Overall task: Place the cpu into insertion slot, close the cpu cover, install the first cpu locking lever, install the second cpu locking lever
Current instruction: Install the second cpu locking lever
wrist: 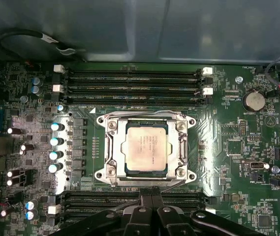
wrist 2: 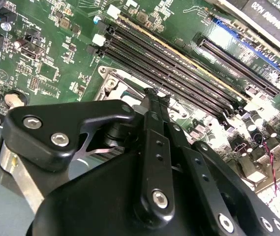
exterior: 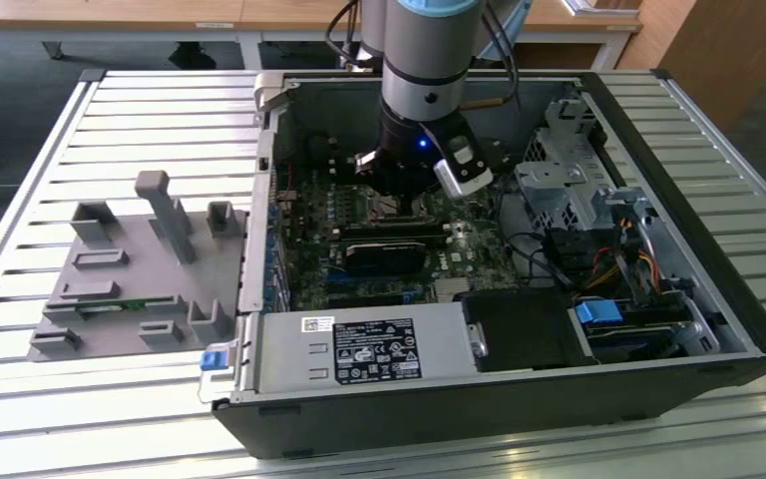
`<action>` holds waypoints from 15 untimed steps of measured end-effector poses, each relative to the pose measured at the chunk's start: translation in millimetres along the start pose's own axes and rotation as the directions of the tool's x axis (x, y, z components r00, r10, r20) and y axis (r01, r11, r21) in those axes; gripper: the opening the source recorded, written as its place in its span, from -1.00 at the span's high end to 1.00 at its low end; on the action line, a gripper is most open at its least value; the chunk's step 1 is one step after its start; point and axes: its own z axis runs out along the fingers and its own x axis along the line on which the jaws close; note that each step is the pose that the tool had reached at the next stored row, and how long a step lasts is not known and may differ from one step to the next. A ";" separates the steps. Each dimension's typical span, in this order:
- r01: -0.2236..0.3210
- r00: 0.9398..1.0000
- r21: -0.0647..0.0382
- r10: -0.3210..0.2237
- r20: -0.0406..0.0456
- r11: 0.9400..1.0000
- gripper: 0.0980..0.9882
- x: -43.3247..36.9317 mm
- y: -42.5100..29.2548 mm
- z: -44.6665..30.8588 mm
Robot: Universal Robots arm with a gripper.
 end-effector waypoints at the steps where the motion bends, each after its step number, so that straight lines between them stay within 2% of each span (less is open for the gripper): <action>1: 0.000 1.000 0.000 0.000 0.000 1.000 0.96 0.4 -0.1 0.5; 11: 0.000 1.000 -0.002 0.000 0.000 1.000 0.96 6.7 -1.5 11.8; 15: 0.000 1.000 -0.026 0.000 0.000 1.000 0.96 11.4 -3.6 11.6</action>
